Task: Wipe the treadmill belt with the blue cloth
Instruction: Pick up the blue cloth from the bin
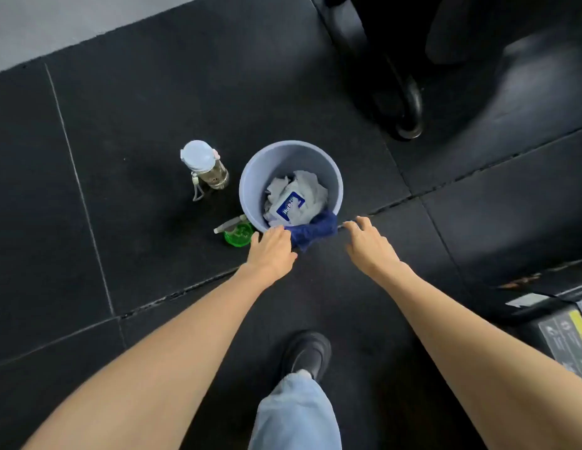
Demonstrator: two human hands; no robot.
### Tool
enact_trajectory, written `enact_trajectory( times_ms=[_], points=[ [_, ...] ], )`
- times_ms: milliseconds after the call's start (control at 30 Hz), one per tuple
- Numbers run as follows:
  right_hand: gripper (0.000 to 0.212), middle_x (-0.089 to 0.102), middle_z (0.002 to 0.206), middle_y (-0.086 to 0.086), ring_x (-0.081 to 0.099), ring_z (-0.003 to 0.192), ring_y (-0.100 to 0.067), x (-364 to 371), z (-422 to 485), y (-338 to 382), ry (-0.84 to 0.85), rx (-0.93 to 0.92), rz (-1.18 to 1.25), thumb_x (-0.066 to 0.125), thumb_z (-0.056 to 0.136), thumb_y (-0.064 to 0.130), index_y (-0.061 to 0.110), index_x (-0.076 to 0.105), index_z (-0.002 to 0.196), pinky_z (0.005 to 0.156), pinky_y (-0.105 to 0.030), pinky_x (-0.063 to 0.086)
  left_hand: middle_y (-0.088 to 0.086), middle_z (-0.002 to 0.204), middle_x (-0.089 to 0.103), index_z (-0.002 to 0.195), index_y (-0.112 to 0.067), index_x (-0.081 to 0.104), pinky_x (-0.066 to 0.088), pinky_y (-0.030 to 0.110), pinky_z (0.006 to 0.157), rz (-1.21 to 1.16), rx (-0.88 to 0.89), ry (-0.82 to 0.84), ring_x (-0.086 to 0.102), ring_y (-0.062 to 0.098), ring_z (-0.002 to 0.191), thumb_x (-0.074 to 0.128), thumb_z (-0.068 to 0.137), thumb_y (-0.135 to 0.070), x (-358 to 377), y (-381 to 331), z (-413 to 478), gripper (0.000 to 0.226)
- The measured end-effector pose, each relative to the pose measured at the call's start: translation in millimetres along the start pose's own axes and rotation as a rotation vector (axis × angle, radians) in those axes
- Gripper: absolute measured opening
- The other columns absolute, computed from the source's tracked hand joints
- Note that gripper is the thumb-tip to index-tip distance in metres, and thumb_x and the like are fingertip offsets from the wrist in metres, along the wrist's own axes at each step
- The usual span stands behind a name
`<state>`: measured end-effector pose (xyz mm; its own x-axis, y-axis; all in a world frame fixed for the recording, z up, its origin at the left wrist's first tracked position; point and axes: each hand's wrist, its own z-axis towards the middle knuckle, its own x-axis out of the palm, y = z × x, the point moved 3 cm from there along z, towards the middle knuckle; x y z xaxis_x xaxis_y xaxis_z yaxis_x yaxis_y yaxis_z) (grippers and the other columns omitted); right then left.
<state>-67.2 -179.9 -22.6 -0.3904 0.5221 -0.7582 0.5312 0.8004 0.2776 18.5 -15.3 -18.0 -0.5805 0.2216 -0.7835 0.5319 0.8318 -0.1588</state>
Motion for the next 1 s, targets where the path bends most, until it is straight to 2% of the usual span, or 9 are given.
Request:
enact_trajectory(
  times_ms=[133,267,333,400,567,700,833,900,1000],
  points=[
    [0.053,0.034,0.128,-0.010,0.049,0.105,-0.034,21,41,10,-0.016,-0.100,0.016,0.047,0.092,0.009,0.022,0.032,0.141,0.078,-0.039,0.048,0.005,0.127,0.049,0.127,-0.010,0.042,0.033,0.036,0.094,0.076,0.035,-0.003,0.045,0.024,0.119,0.049,0.094,-0.033,17,6,37,0.041],
    [0.022,0.044,0.099,-0.003,0.050,0.087,-0.032,31,74,15,-0.124,-0.183,-0.051,0.046,0.089,0.012,0.011,0.047,0.112,0.060,-0.031,0.038,0.003,0.131,0.051,0.139,-0.016,0.032,0.034,0.034,0.090,0.160,0.103,-0.030,0.048,0.025,0.117,0.049,0.093,-0.034,37,12,64,0.052],
    [0.018,0.050,0.088,-0.002,0.052,0.086,-0.031,31,80,14,-0.128,-0.172,-0.032,0.047,0.087,0.016,0.007,0.049,0.102,0.066,-0.038,0.040,0.000,0.131,0.053,0.143,-0.021,0.028,0.035,0.034,0.089,0.184,0.141,-0.053,0.049,0.026,0.116,0.049,0.094,-0.034,45,13,67,0.055],
    [0.016,0.052,0.099,-0.008,0.054,0.088,-0.033,23,78,15,-0.075,-0.199,-0.016,0.052,0.090,0.014,0.006,0.054,0.104,0.074,-0.043,0.046,-0.001,0.127,0.057,0.140,-0.021,0.035,0.036,0.034,0.084,0.171,0.184,-0.092,0.052,0.026,0.111,0.049,0.094,-0.032,47,13,67,0.049],
    [0.018,0.049,0.111,-0.007,0.047,0.101,-0.026,3,59,13,-0.191,-0.122,0.038,0.053,0.091,0.019,0.012,0.060,0.106,0.073,-0.034,0.035,-0.003,0.076,0.067,0.085,-0.018,0.068,0.040,0.031,0.066,0.221,0.300,-0.213,0.062,0.025,0.074,0.076,0.073,-0.016,24,10,54,0.015],
    [0.014,0.051,0.108,-0.011,0.046,0.100,-0.030,-21,20,-3,-0.182,-0.220,0.127,0.056,0.089,0.014,0.005,0.059,0.098,0.095,-0.038,0.034,-0.001,0.091,0.066,0.093,-0.022,0.062,0.027,0.027,0.076,0.210,0.340,-0.054,0.055,0.022,0.093,0.049,0.090,-0.017,-17,-11,37,0.014],
    [0.011,0.056,0.102,-0.007,0.049,0.099,-0.023,-74,-44,-35,-0.174,-0.173,0.243,0.044,0.096,0.011,0.008,0.053,0.102,0.109,-0.034,0.017,0.004,0.091,0.065,0.088,-0.022,0.058,0.040,0.032,0.077,0.061,0.358,0.092,0.056,0.026,0.088,0.042,0.094,-0.024,-78,-61,10,0.017],
    [0.012,0.056,0.099,-0.010,0.049,0.094,-0.025,-99,-82,-62,-0.152,-0.066,0.331,0.039,0.098,0.014,0.009,0.048,0.104,0.103,-0.038,0.029,0.002,0.078,0.057,0.076,-0.024,0.049,0.038,0.031,0.068,-0.076,0.346,0.210,0.051,0.024,0.079,0.042,0.094,-0.021,-108,-104,-9,0.020],
    [0.013,0.055,0.099,-0.015,0.050,0.089,-0.031,-135,-146,-108,-0.148,0.083,0.387,0.039,0.098,0.021,0.014,0.045,0.107,0.076,-0.038,0.040,0.003,0.078,0.054,0.081,-0.022,0.049,0.036,0.029,0.068,-0.144,0.394,0.241,0.049,0.023,0.078,0.043,0.095,-0.021,-144,-180,-41,0.016]
  ],
)
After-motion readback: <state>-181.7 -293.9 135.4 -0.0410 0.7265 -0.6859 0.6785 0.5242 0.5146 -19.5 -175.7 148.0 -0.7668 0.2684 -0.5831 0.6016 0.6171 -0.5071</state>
